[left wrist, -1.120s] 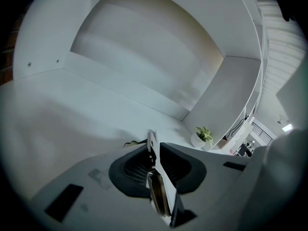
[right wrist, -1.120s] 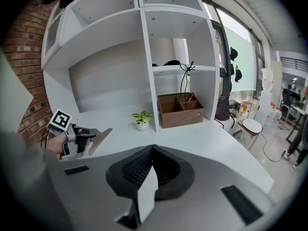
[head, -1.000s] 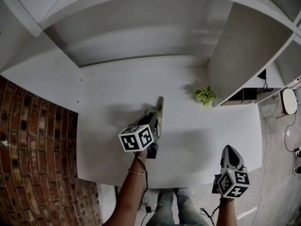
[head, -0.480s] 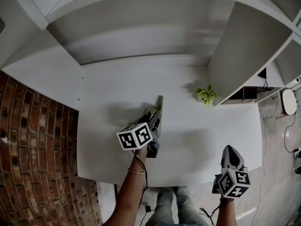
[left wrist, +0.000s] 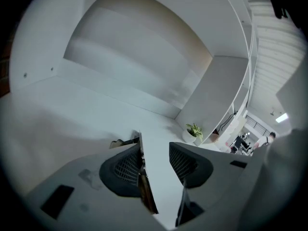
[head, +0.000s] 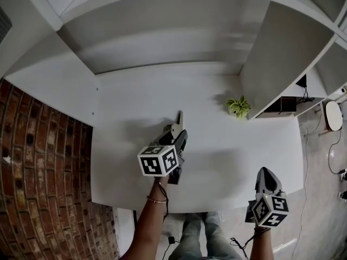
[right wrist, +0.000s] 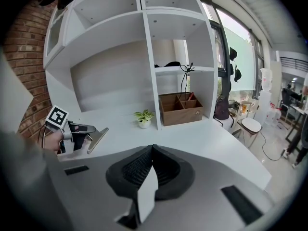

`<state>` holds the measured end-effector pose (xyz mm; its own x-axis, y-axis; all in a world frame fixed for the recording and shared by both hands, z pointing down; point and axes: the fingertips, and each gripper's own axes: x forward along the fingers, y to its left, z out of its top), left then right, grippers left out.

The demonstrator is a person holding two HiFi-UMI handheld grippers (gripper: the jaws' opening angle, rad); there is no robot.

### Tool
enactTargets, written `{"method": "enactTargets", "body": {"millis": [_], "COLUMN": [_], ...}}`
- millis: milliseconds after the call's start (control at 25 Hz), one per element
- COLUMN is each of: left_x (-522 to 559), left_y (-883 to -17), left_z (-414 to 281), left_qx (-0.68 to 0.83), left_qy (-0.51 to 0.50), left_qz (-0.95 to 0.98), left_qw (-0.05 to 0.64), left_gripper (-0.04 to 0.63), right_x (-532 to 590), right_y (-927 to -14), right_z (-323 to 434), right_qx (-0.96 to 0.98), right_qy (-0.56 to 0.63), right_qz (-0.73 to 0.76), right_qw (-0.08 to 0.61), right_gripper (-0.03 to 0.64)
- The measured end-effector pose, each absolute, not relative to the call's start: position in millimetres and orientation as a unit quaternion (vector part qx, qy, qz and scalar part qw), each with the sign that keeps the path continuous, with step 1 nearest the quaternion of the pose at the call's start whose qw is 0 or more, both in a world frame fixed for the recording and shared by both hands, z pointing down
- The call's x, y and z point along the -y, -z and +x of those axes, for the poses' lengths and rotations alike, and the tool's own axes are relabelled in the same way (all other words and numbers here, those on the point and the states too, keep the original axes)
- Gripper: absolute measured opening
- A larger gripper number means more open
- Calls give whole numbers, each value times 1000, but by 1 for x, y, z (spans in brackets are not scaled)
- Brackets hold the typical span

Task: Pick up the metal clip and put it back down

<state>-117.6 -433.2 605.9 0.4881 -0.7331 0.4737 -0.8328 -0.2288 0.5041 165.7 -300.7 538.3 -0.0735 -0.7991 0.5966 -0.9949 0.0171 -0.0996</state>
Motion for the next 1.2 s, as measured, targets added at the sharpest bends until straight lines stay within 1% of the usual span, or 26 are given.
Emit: {"method": "enactTargets", "body": {"millis": [200,360,440,560,640,1200], "left_x": [428,422,419,418,419,410], "left_y": [-604,-606,-605,-594,-588,-564], "left_z": [-114,-114,-115,-116,-113,-123], "left_qx": [502,503,505,508,505,527], "left_qy": [-151,-220,-251,-298,-311,-253], "left_qz": [790,787,787,785,787,784], "left_qw": [318,280,252,191,171,206], "left_gripper": [163,178,183,186,186,186], "right_x": [298,296,295,293,291,286], "right_y": [-536,-532,-531,-529,-530,-520], "right_z": [164,165,165,164,165,168], "right_qx": [689,689,688,688,688,697], "right_qy": [-252,-246,-247,-248,-250,-246], "right_qz": [652,653,654,655,655,650], "right_qw": [191,194,193,191,190,178], "right_gripper": [2,2,2,2,2,2]}}
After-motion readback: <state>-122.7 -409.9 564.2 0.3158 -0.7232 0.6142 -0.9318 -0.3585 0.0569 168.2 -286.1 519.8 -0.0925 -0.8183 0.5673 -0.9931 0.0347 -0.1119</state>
